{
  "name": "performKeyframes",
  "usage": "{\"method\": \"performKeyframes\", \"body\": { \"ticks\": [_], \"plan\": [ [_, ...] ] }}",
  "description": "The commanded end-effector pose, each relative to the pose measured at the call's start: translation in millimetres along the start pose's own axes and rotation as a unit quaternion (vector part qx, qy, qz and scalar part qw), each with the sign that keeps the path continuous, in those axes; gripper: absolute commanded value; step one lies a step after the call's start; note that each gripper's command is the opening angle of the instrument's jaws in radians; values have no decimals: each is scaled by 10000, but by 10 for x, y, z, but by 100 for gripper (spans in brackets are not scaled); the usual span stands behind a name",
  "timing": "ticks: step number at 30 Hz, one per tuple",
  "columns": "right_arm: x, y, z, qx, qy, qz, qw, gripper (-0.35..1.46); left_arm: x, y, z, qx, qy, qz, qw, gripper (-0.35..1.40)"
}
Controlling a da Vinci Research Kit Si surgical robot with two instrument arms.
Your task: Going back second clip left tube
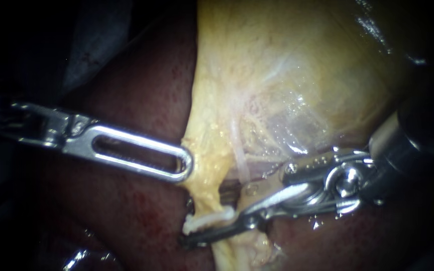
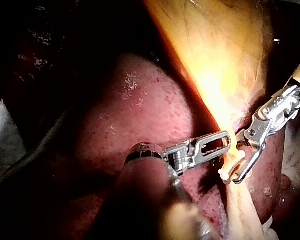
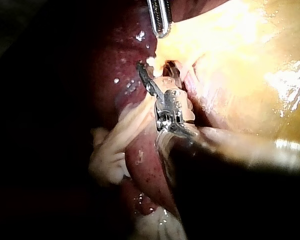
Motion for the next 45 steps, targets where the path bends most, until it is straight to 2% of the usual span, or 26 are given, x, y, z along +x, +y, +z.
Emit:
{"method": "performKeyframes", "body": {
  "ticks": [1,11,20,24,31,35,41,45],
  "plan": [
    [1,-1,-8,-27,28,4,10000,48,0,1,0,3,4,-2,10000,-35],
    [17,-7,-93,-222,281,-47,9993,48,0,3,0,-1,3,2,10000,-35],
    [23,-4,-180,-480,458,-139,9977,48,0,4,2,-8,-3,4,10000,-35],
    [26,-3,-202,-619,522,-146,9966,48,-1,5,3,-11,-7,4,10000,-35],
    [24,-3,-203,-626,518,-131,9966,47,-2,7,6,-18,-13,6,10000,-35],
    [24,-3,-204,-625,518,-132,9966,47,-2,15,14,-43,-30,21,10000,-35],
    [23,-5,-204,-622,516,-134,9966,47,-4,31,37,-113,-84,51,9999,-35],
    [23,-5,-205,-619,515,-136,9967,47,-3,43,60,-145,-81,79,9998,-35]
  ]
}}
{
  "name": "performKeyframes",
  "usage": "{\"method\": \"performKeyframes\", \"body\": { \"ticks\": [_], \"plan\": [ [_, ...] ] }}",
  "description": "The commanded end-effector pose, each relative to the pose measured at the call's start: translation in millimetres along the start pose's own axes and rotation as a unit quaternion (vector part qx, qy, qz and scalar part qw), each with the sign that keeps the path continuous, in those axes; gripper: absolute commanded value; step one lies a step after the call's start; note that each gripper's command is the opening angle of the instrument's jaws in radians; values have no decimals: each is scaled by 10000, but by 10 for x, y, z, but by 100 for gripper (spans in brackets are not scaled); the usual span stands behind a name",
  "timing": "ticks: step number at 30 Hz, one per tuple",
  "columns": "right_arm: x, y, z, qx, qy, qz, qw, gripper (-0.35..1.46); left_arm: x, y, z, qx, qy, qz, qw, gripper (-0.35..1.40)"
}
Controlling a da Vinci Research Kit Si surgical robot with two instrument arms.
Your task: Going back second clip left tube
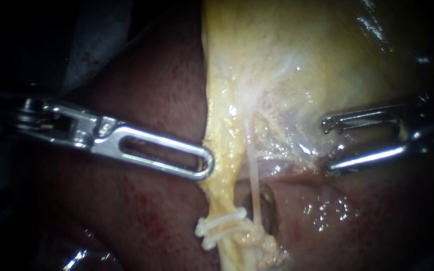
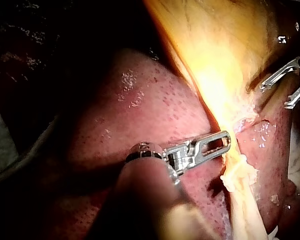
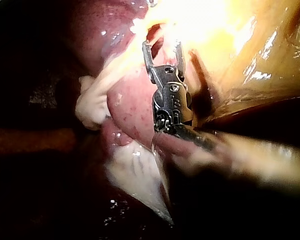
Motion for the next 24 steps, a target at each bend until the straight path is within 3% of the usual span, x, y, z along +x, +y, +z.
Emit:
{"method": "performKeyframes", "body": {
  "ticks": [1,7,24],
  "plan": [
    [0,0,-1,1,2,-3,10000,47,1,3,6,-15,22,16,10000,-35],
    [-2,-4,-2,8,0,-6,10000,46,4,15,27,-22,70,22,10000,-35],
    [-2,-4,-4,12,-1,-6,10000,46,3,16,27,-14,84,23,10000,-35]
  ]
}}
